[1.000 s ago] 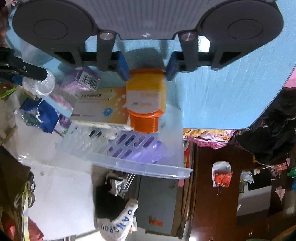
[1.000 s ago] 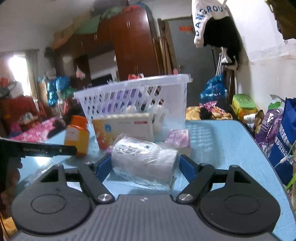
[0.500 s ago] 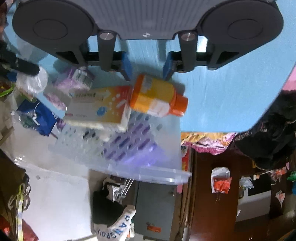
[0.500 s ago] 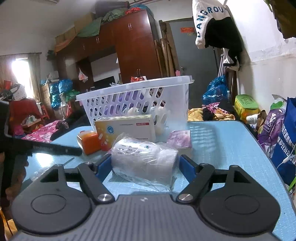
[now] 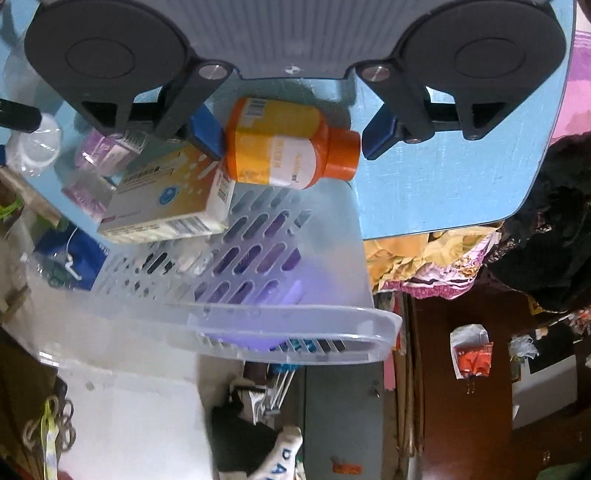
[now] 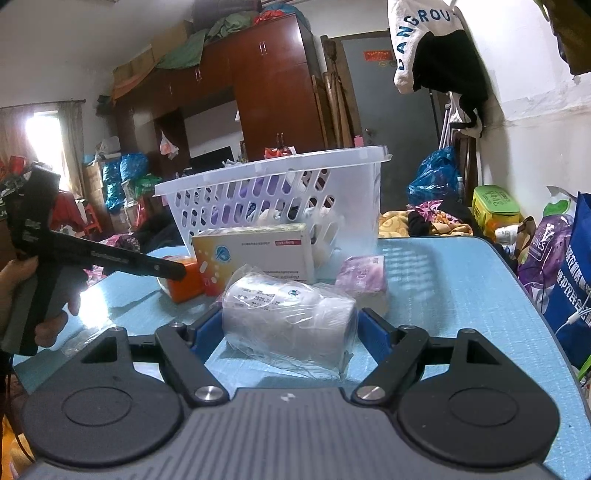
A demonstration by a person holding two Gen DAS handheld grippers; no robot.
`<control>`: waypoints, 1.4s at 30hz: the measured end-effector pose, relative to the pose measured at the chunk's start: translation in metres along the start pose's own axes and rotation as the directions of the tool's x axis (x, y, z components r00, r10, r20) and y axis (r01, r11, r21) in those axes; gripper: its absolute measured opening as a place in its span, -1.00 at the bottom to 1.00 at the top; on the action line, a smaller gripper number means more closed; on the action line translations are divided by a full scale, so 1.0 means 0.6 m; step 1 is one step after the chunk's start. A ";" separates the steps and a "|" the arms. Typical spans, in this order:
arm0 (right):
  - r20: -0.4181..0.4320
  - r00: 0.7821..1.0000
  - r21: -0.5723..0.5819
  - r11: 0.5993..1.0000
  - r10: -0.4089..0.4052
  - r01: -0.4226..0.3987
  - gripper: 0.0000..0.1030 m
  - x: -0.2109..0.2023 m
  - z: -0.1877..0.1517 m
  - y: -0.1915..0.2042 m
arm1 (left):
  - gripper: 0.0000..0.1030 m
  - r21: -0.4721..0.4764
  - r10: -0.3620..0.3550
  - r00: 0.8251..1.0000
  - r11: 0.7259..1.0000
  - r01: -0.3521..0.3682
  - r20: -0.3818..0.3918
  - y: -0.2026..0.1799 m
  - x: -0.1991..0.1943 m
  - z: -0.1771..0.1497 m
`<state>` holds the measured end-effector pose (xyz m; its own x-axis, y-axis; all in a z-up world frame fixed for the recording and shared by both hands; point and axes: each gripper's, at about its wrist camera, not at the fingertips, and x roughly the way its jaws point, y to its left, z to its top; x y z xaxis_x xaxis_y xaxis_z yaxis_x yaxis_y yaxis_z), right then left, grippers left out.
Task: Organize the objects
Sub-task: 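Carry bottle and roll over the basket and open both grippers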
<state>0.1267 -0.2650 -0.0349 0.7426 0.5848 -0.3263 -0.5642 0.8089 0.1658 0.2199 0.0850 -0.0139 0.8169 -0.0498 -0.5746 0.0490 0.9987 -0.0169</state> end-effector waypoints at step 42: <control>-0.111 0.985 -0.137 0.983 -0.134 0.118 0.56 0.189 0.278 0.010 | 0.60 -0.106 0.082 0.995 0.991 -0.076 0.054 -0.044 0.017 0.227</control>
<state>0.2679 -0.1834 0.0845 0.7665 0.4610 -0.4471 -0.5168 0.8561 -0.0033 0.3051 0.0560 0.0919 0.8483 0.0317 -0.5286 -0.0744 0.9954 -0.0598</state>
